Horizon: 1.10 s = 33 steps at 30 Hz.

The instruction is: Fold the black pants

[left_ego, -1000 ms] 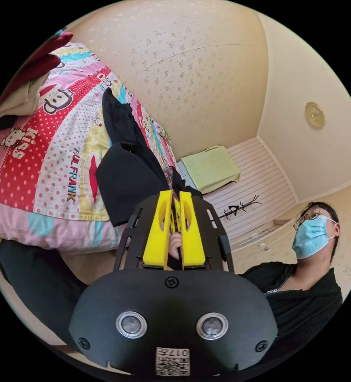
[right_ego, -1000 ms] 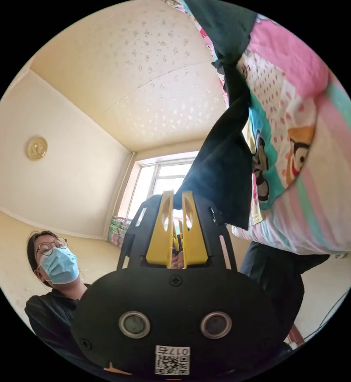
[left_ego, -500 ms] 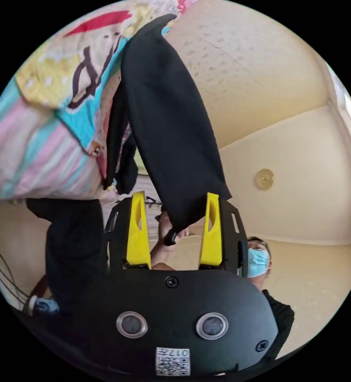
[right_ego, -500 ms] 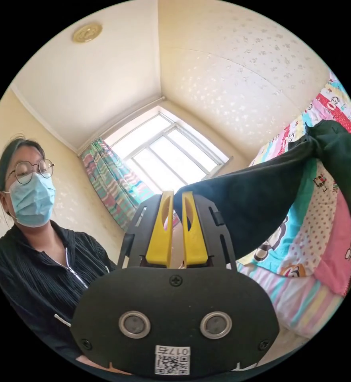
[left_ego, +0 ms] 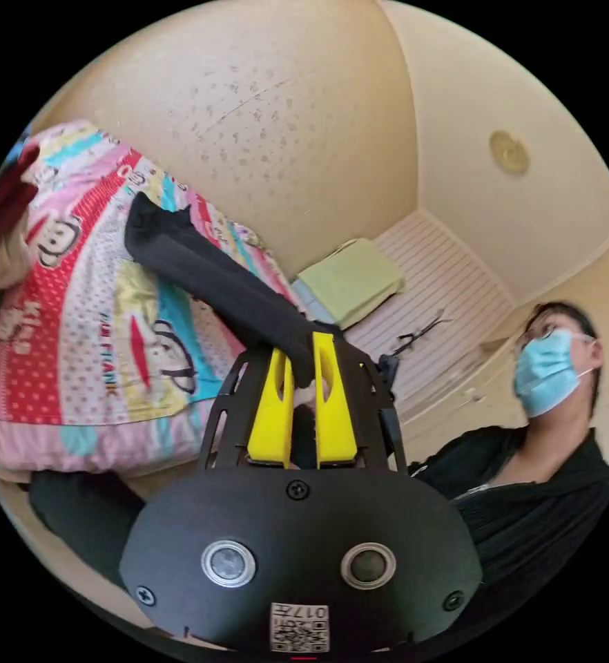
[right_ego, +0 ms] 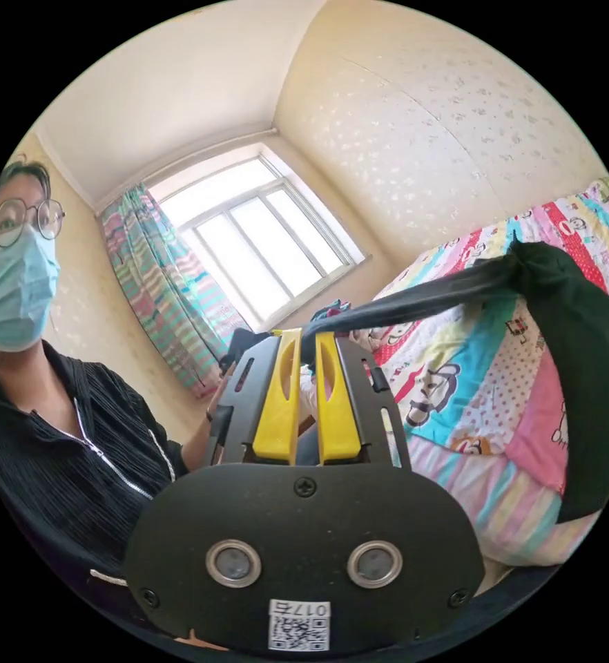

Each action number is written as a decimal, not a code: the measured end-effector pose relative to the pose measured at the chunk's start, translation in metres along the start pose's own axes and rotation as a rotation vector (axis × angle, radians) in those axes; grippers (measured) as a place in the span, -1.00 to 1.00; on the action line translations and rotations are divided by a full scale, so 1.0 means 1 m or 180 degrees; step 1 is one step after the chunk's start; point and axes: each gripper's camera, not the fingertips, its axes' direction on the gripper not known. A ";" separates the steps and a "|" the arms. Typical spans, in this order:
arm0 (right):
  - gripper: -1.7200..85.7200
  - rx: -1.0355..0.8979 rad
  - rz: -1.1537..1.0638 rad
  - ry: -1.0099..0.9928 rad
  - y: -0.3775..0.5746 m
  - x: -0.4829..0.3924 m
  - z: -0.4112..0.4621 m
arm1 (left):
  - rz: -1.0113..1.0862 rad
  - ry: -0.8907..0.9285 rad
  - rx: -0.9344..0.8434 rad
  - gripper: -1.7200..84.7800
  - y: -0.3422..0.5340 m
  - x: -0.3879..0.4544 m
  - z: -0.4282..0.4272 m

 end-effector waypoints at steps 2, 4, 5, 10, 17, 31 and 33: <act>-0.90 -0.0365 0.0556 -0.0055 0.033 0.041 0.031 | -0.0503 -0.0114 -0.0222 -0.85 0.028 -0.026 0.025; -0.89 -0.0903 0.1184 0.0315 0.078 0.083 0.062 | -0.1181 0.0174 -0.0445 -0.85 0.066 -0.066 0.054; -0.89 -0.0972 0.1281 0.0446 0.087 0.089 0.065 | -0.1536 0.0392 -0.0540 -0.85 0.094 -0.086 0.071; -0.84 -0.1255 0.1076 0.0626 0.084 0.090 0.046 | -0.1992 0.1015 -0.0491 -0.85 0.146 -0.084 0.096; -0.75 -0.0478 0.0707 0.1492 0.040 0.088 -0.069 | -0.0696 -0.0375 -0.0445 -0.84 0.070 0.035 0.076; -0.70 0.0847 0.1643 0.3001 0.055 0.175 -0.234 | 0.0464 -0.1910 -0.1290 -0.96 0.007 0.123 0.306; -0.69 0.0930 0.1805 0.2813 0.064 0.185 -0.240 | 0.0332 -0.1890 -0.0864 -0.97 0.027 0.129 0.304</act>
